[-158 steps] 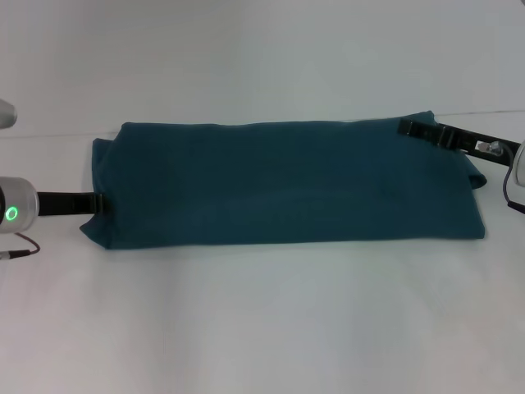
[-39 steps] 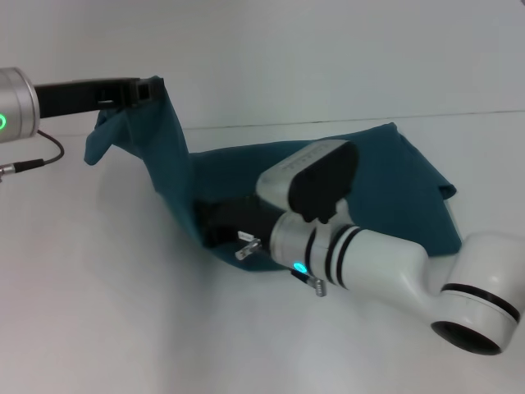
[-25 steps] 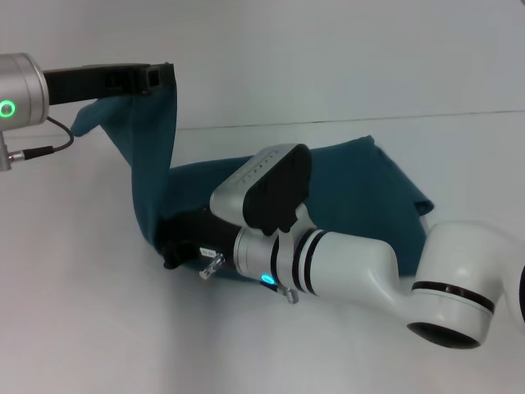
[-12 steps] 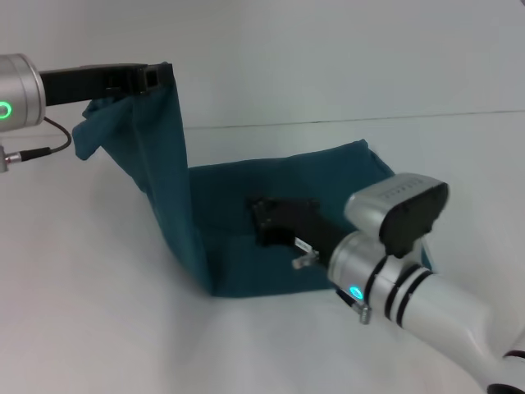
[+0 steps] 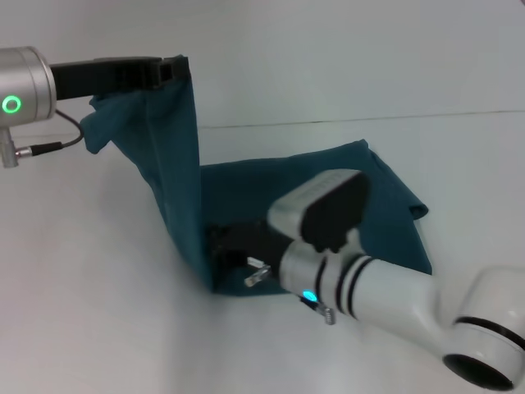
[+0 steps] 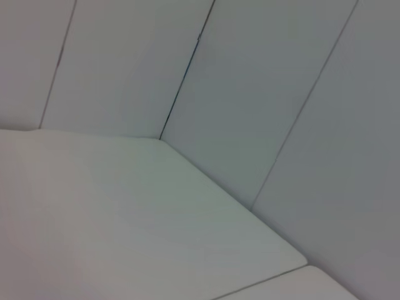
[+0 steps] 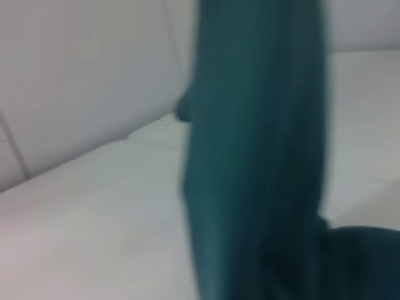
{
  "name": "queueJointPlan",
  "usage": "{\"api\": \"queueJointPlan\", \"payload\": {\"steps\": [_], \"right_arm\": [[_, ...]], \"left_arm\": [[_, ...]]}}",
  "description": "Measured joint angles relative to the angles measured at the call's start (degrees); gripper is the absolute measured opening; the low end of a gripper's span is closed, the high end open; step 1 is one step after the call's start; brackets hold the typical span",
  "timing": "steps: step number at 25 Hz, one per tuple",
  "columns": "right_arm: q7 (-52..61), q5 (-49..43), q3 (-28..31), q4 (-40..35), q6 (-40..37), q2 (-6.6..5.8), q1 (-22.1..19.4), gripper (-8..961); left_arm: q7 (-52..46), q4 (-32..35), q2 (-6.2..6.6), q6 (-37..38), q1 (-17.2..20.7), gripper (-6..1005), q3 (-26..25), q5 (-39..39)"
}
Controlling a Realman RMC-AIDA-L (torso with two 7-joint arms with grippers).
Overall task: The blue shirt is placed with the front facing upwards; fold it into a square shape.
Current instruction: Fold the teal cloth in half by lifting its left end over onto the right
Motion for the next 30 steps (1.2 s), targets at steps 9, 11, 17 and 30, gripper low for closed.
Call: {"api": "queueJointPlan", "payload": {"steps": [9,11,17,30], "right_arm": [[1.02,-0.17,-3.97,3.31,1.46,0.35,6.08,0],[1.02,-0.18,-4.8,3.65,1.55,0.54,7.25,0],[-0.2,-0.16,-4.56,4.53,0.8,0.25,6.11,0],[-2.27,-0.16,1.5,3.44,-5.05,-0.42,-6.61,0]], "left_arm": [[0.41,-0.03,-0.04,0.21,-0.08,3,1.05,-0.74],[0.41,0.0,-0.05,0.22,-0.08,3,1.3,-0.76],[0.47,0.14,-0.16,0.18,0.2,3,1.4,-0.83],[1.04,-0.18,0.04,1.32,1.35,3,1.04,-2.94]]}}
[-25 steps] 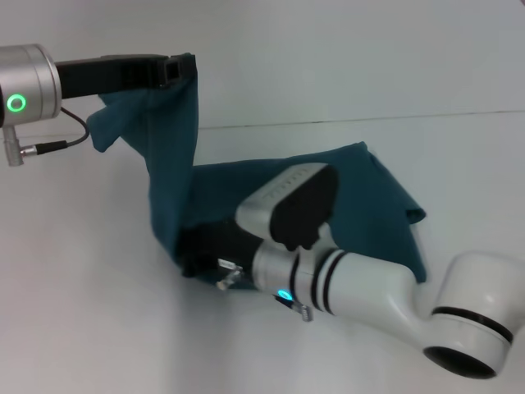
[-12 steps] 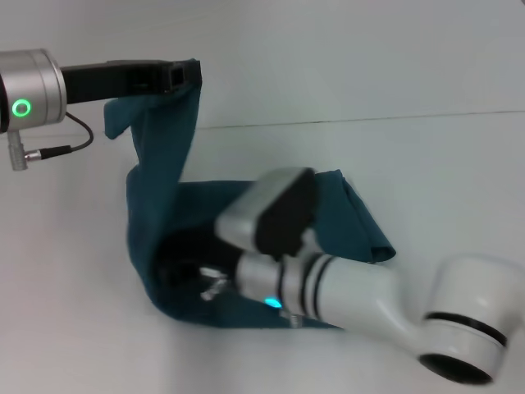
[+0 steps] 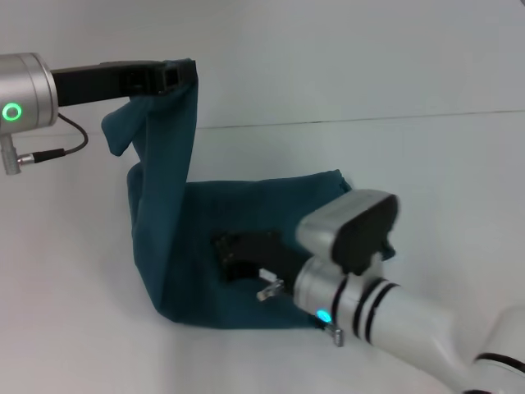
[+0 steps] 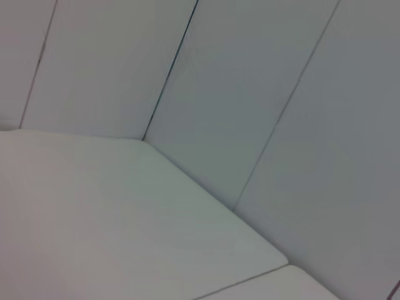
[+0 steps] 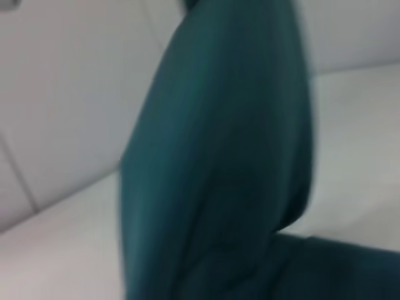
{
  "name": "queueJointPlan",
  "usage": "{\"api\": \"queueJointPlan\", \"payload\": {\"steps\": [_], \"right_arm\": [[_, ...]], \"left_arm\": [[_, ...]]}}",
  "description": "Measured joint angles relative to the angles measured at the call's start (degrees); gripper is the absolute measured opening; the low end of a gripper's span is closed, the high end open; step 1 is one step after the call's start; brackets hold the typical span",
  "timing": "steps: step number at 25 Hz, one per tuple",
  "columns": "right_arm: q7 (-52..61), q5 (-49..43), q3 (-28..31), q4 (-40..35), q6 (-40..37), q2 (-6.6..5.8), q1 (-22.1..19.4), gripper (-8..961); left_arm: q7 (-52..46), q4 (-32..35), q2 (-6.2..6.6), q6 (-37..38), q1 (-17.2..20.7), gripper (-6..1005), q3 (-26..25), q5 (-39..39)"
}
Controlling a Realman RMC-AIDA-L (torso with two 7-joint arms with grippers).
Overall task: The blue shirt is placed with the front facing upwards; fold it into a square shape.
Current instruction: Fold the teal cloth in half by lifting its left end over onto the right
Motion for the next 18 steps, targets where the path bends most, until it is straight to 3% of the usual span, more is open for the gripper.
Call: {"api": "queueJointPlan", "payload": {"steps": [10,18], "right_arm": [[0.27,-0.05,-4.58,2.36,6.14,0.61,9.82,0],[0.31,-0.03,-7.2,3.98,8.0,0.69,13.84,0]], "left_arm": [[0.42,-0.49,-0.03,0.66,-0.01,3,0.35,-0.74],[0.65,-0.57,-0.12,1.16,-0.01,3,0.35,-0.96]]}}
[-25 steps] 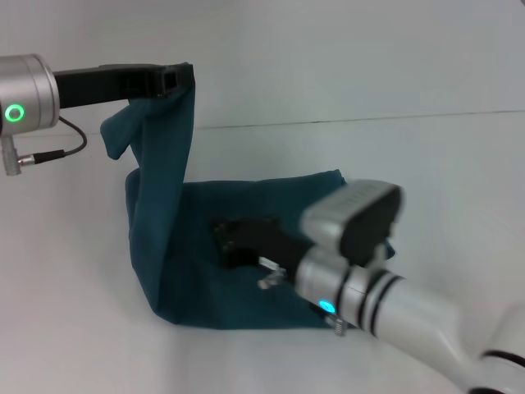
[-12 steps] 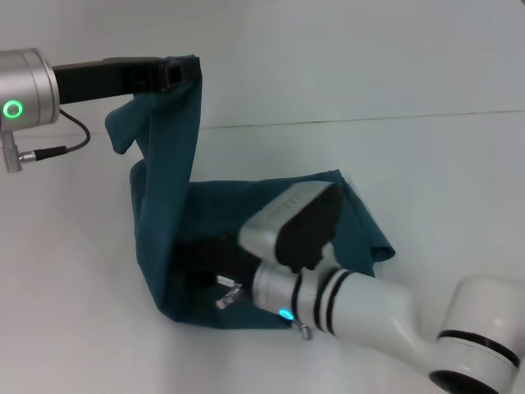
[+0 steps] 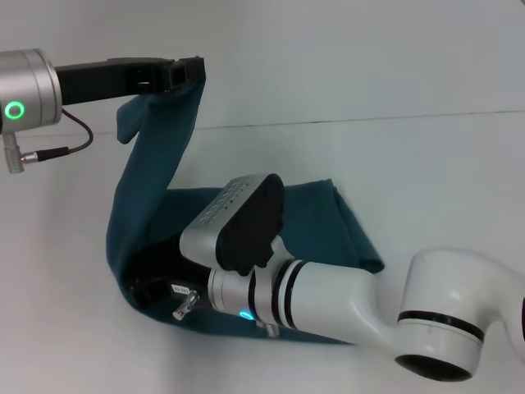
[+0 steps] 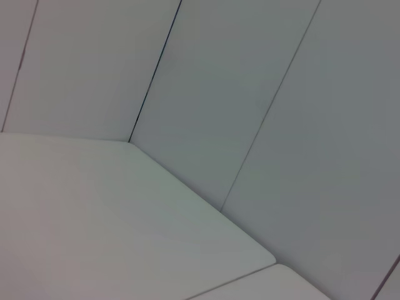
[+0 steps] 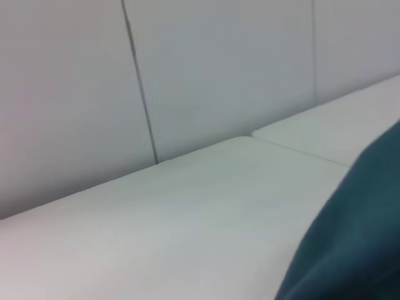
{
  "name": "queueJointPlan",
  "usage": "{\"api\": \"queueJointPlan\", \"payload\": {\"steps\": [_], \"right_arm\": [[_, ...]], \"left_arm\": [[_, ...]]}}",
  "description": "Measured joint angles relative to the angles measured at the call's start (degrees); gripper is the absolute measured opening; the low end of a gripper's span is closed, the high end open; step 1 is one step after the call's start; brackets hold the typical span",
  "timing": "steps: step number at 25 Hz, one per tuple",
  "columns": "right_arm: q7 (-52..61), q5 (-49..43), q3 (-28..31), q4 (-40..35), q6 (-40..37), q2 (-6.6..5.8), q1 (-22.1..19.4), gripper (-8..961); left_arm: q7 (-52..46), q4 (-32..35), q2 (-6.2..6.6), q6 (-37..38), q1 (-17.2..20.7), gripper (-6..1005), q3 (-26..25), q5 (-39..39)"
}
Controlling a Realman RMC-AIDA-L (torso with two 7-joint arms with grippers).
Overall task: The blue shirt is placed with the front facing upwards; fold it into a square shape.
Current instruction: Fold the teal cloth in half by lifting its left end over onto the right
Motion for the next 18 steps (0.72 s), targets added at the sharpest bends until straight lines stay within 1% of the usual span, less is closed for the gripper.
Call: {"api": "queueJointPlan", "payload": {"steps": [7,9,11,16,18], "right_arm": [[0.01,-2.6,0.18,-0.03,-0.46,-0.18,-0.1,0],[-0.17,-2.7,1.29,-0.02,-0.7,-0.3,-1.36,0],[-0.47,-2.72,3.8,-0.25,-2.46,-0.65,-4.37,0],[-0.51,-2.72,10.89,-2.62,-10.56,-1.93,-14.03,2],[0.01,-2.72,12.82,-3.79,-13.07,-2.39,-16.84,5]], "left_arm": [[0.32,0.02,0.0,0.0,0.0,2,0.0,0.0],[0.55,0.14,0.0,0.04,0.01,2,-0.01,-0.02],[0.75,0.13,0.0,0.09,0.53,3,-0.02,-0.03],[1.33,0.03,0.0,0.8,1.27,3,-0.04,-0.83],[1.98,0.02,-0.04,1.69,1.4,2,-0.05,-1.61]]}}
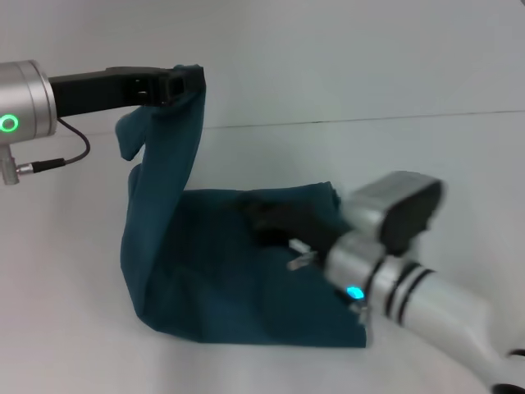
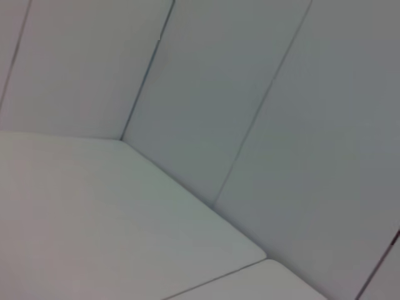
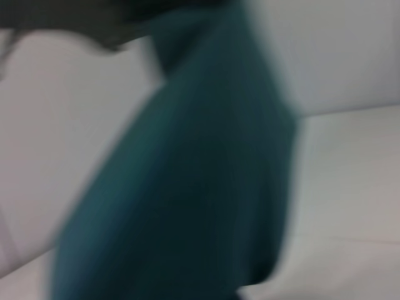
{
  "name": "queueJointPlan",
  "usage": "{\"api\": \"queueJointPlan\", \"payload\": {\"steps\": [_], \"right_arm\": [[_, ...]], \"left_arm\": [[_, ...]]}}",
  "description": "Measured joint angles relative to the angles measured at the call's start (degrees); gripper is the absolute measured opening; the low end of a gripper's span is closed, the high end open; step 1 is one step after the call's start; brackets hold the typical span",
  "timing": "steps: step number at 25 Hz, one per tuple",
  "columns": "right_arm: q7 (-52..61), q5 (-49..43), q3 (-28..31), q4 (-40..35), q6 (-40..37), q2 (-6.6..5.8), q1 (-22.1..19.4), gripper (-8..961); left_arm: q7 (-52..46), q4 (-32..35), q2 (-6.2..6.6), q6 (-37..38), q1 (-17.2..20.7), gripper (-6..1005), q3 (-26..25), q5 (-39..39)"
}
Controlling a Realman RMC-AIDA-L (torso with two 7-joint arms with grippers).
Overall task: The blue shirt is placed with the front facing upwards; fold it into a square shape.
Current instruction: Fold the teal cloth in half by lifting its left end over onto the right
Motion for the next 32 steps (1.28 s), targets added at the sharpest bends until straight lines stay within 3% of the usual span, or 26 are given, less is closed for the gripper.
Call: {"api": "queueJointPlan", "payload": {"steps": [8,14,21,28,29,32], "right_arm": [[4.53,0.41,9.65,-9.95,-13.38,-0.11,-7.4,16],[13.5,0.43,15.72,-21.43,-19.84,-0.21,-7.35,25],[16.9,0.47,18.8,-28.54,-21.37,-0.5,-6.27,35],[16.93,0.51,19.31,-30.0,-20.99,-0.59,-5.72,45],[16.97,0.51,19.27,-30.11,-20.91,-0.59,-5.59,46],[17.05,0.52,19.12,-30.17,-20.69,-0.6,-5.38,51]], "left_arm": [[1.47,1.44,-0.25,0.81,1.14,2,2.8,-3.68],[2.42,3.19,-0.45,0.05,2.62,3,8.3,-8.56],[5.05,8.82,-0.57,-1.69,2.33,2,15.36,-12.63],[7.98,14.66,-0.76,-7.51,1.94,3,25.94,-19.05],[10.92,18.26,-0.83,-11.09,1.3,2,31.49,-22.81],[15.65,23.57,-0.84,-13.76,-0.17,2,36.64,-27.76]]}}
